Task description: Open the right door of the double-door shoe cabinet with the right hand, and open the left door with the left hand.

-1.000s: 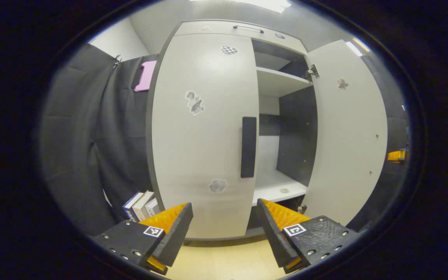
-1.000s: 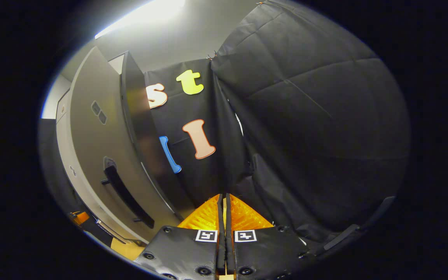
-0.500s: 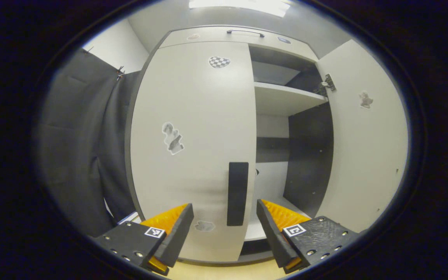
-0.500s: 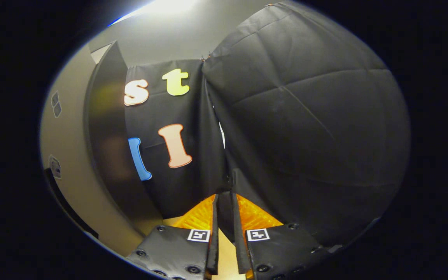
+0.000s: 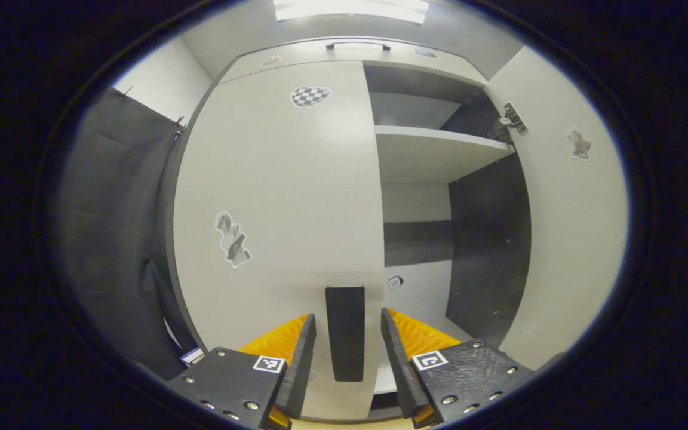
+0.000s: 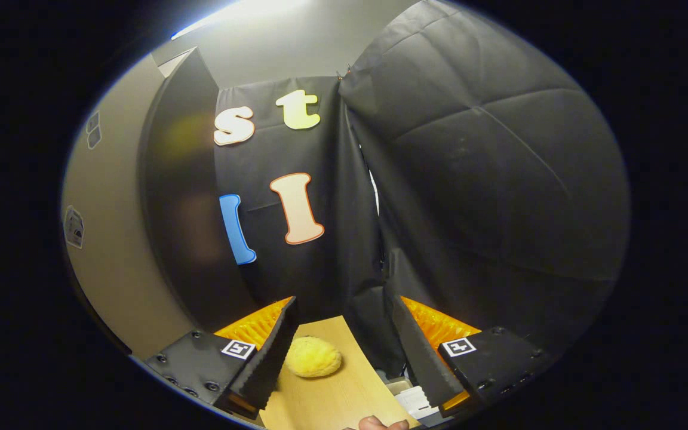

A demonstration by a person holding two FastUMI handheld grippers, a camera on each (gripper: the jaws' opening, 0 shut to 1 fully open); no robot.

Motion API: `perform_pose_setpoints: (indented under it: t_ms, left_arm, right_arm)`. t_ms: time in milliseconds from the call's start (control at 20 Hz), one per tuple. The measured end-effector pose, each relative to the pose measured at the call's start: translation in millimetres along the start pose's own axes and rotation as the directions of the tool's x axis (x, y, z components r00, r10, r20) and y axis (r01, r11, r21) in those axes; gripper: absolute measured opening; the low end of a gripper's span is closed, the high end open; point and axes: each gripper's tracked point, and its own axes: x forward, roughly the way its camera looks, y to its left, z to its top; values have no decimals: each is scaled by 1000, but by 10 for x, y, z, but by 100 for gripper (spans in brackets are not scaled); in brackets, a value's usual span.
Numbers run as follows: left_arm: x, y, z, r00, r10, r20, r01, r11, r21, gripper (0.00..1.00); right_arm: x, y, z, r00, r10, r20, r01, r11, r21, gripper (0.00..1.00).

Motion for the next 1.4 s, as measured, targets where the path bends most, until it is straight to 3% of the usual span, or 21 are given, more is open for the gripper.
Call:
perform_pose_setpoints:
  t_ms: [50, 100, 200, 250, 300, 350, 400, 450, 550, 750, 1000, 1400]
  left_arm:
    - [29, 14, -11, 1000, 8, -3, -8, 1000, 7, 62]
    - [63, 19, -24, 1000, 10, -8, -10, 1000, 10, 62]
    - [115, 31, -78, 1000, 21, -19, -21, 1000, -2, 62]
    - [127, 9, -85, 1000, 7, -24, -8, 1000, -22, 52]
    - [173, -23, -130, 999, -5, -40, 3, 999, -39, 42]
    - [174, -31, -174, 999, -11, -48, 8, 999, -52, 42]
    - [131, -11, -157, 999, 0, -41, -3, 998, -68, 41]
    - [165, -21, -181, 999, 3, -43, -6, 998, -69, 28]
    - [175, -21, -175, 999, 8, -41, -10, 998, -58, 27]
    - [158, -9, -191, 999, 5, -45, -7, 999, -46, 10]
    - [101, -4, -212, 999, -17, -48, 14, 998, -62, 8]
    - [-280, 98, -198, 996, -76, -49, 71, 993, -90, 8]
  right_arm:
    - [31, 20, 2, 1000, 7, -1, -7, 1000, 1, 92]
    - [72, 34, 19, 1000, 12, -3, -12, 1000, 3, 97]
    - [96, 18, 22, 1000, 10, 2, -10, 1000, 1, 98]
    - [99, 11, 18, 1000, 8, 3, -8, 1000, 0, 98]
    - [107, 6, 18, 1000, 6, 1, -6, 1000, 0, 92]
    - [118, 1, 13, 1000, 7, -4, -7, 1000, 1, 98]
    - [115, -10, -9, 1000, 7, -8, -7, 1000, 3, 98]
    - [125, -11, -1, 1000, 7, -10, -7, 1000, 3, 98]
    - [128, -27, -29, 1000, 3, -18, -3, 1000, -1, 98]
    - [125, 22, -116, 999, 13, -45, -13, 1000, 5, 98]
    - [74, 132, -85, 999, 20, -32, -20, 1000, 12, 98]
    - [-364, 341, -91, 999, 2, -36, -1, 1000, 20, 98]
